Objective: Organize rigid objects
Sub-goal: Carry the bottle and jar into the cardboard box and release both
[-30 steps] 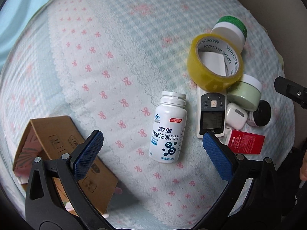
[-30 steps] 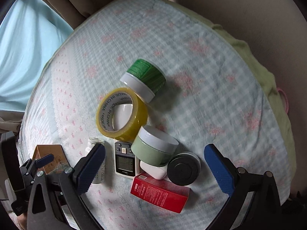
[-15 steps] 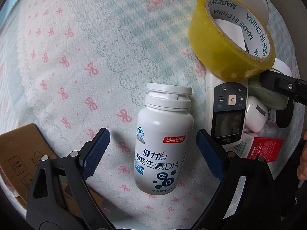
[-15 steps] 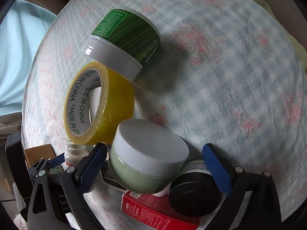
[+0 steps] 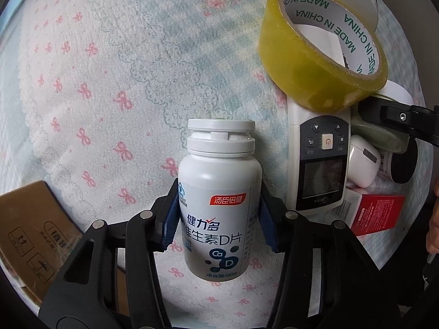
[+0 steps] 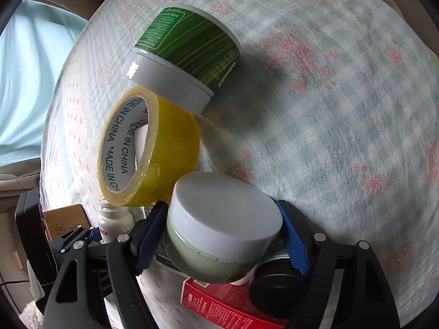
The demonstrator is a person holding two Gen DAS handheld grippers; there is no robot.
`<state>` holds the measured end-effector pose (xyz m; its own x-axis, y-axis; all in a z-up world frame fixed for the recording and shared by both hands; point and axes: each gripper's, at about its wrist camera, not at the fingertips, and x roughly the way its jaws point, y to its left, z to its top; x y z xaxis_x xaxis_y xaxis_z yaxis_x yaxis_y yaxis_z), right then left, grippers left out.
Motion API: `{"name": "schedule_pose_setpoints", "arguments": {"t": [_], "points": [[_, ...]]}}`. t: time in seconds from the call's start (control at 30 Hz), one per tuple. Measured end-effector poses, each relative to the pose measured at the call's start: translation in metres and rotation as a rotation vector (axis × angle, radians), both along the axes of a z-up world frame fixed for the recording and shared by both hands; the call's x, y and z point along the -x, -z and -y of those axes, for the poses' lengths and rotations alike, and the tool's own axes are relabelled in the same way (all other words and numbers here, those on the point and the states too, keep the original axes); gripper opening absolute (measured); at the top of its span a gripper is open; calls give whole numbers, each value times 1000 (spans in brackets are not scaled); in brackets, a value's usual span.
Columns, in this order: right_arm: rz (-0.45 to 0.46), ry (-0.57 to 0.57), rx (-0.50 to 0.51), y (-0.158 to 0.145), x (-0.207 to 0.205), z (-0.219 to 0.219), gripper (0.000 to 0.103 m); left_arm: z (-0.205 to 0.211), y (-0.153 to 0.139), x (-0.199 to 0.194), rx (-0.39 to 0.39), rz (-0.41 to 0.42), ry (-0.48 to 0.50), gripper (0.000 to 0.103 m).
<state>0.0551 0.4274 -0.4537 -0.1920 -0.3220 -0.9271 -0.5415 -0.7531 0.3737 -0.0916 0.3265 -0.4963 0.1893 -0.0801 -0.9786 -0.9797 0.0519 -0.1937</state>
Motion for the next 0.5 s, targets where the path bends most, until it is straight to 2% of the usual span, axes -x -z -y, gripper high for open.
{"name": "schedule_pose_setpoints", "arguments": {"t": [0.3, 0.5], "points": [[-17, 7, 2, -12, -11, -4, 73, 8, -8, 7, -17, 23, -28, 47], [-50, 4, -16, -32, -21, -8, 73, 17, -27, 11, -49, 36, -60, 47]]}}
